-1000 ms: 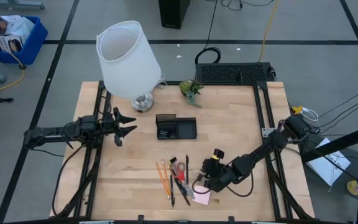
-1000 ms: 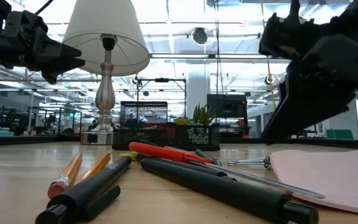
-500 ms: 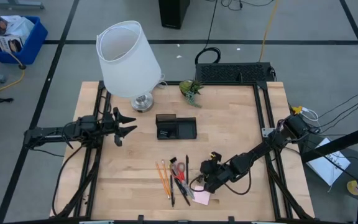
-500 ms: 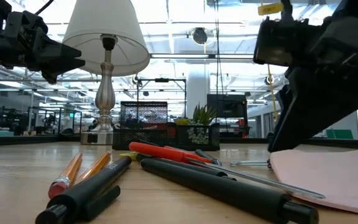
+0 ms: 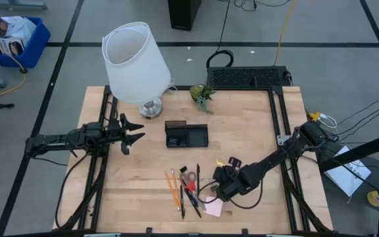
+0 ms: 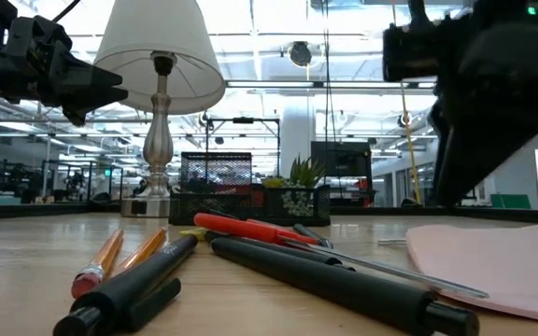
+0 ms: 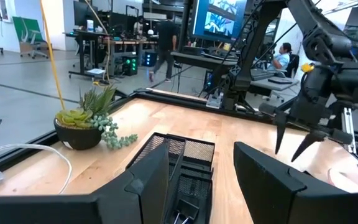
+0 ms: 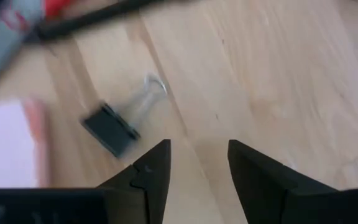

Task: Pick and place office supplies into organizer
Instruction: Put the black right binder clip into the black desk organizer

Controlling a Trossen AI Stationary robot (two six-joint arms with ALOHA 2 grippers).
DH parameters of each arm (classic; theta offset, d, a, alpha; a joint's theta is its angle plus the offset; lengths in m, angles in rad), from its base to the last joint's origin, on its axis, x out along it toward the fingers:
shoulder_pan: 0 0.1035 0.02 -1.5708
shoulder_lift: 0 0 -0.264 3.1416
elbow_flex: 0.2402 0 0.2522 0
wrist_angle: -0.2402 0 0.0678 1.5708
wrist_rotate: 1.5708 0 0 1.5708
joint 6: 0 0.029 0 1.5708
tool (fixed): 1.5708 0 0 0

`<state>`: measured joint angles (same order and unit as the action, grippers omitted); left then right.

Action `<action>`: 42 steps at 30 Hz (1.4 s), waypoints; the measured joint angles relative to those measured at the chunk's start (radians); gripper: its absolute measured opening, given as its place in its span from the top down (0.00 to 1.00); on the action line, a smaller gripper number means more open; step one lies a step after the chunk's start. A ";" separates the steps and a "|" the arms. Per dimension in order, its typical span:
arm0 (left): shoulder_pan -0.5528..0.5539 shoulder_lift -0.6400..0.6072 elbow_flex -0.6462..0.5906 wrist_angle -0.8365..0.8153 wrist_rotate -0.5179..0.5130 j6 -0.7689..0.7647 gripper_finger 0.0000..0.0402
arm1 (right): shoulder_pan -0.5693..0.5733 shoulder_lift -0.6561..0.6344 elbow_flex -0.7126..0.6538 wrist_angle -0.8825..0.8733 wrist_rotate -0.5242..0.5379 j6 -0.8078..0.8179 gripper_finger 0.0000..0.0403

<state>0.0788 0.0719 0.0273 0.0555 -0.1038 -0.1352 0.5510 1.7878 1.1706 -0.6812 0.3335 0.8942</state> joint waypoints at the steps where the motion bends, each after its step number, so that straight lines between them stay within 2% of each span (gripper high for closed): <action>1: 0.000 0.000 0.000 -0.001 0.000 0.000 0.54 | 0.001 0.000 0.014 -0.019 0.001 0.006 0.62; 11: 0.000 0.000 0.000 0.000 0.000 0.000 0.54 | -0.025 0.000 0.053 0.024 -0.023 0.092 0.62; 16: 0.000 0.000 0.000 0.000 0.000 0.000 0.54 | -0.064 -0.001 0.076 0.040 -0.263 0.058 0.62; 22: 0.000 0.000 0.000 0.000 0.000 0.000 0.54 | -0.101 0.030 0.119 -0.035 -0.456 0.084 0.62; 26: 0.000 0.000 0.000 -0.004 0.000 0.000 0.54 | -0.135 0.058 0.153 -0.102 -0.522 0.070 0.62; 30: 0.000 0.000 0.000 -0.001 0.000 0.000 0.54 | -0.153 0.070 0.189 -0.100 -0.614 0.028 0.62; 34: 0.000 0.000 0.000 -0.002 0.000 0.000 0.54 | -0.171 0.094 0.218 -0.081 -0.620 0.052 0.62; 37: 0.000 0.000 0.000 0.001 0.000 0.000 0.54 | -0.177 0.114 0.237 -0.077 -0.584 0.079 0.61; 42: 0.000 0.000 0.000 0.000 0.000 0.000 0.54 | -0.182 0.152 0.242 -0.092 -0.570 0.142 0.51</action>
<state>0.0792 0.0719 0.0273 0.0551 -0.1040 -0.1352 0.3691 1.9403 1.4124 -0.7737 -0.2363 1.0362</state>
